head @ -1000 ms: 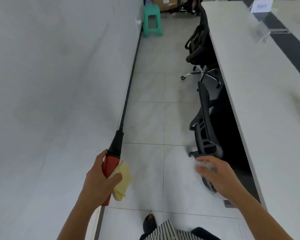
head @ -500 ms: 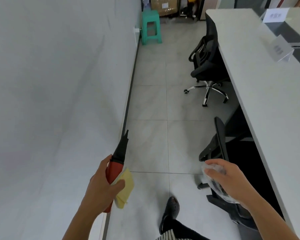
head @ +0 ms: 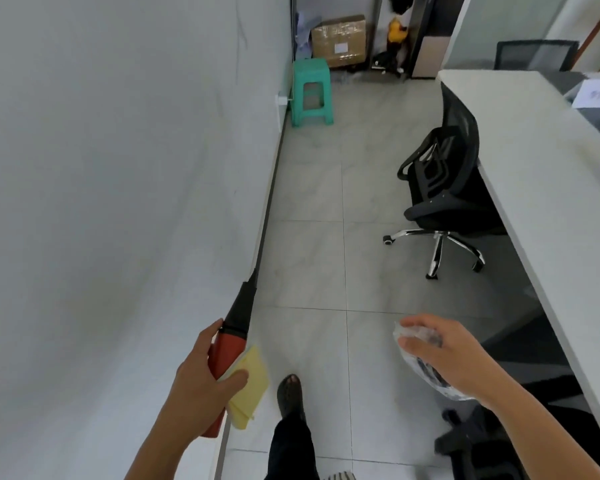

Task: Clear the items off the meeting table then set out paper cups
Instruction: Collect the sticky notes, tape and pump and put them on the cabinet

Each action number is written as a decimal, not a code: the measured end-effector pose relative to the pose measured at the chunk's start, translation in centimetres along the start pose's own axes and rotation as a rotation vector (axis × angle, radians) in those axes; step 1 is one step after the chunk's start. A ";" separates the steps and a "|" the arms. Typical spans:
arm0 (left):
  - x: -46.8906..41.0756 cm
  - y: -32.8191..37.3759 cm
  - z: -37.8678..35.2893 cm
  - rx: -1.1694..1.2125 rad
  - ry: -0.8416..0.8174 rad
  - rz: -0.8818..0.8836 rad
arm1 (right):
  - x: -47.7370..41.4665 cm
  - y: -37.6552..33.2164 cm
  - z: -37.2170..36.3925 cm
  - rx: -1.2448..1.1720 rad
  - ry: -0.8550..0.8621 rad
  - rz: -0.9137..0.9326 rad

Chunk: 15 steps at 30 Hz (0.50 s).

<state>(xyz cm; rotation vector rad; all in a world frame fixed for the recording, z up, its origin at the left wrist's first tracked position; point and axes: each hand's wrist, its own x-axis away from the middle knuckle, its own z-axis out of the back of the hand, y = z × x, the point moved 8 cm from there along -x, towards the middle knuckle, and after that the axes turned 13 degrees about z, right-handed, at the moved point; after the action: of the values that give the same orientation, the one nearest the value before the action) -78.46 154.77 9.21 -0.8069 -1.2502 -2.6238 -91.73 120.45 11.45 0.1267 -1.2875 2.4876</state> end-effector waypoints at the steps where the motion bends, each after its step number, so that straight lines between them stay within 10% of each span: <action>1: -2.9 1.7 0.6 0.002 -0.001 -0.014 | -2.5 -0.1 0.6 -0.004 0.017 -0.020; 15: -32.5 27.3 0.0 -0.097 -0.186 -0.162 | -29.9 -2.7 11.0 -0.035 0.091 -0.154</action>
<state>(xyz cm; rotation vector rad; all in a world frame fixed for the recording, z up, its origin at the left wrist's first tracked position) -41.82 133.40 11.19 -1.0278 -1.2915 -2.8115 -63.53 105.46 13.08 0.0993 -1.2347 2.3129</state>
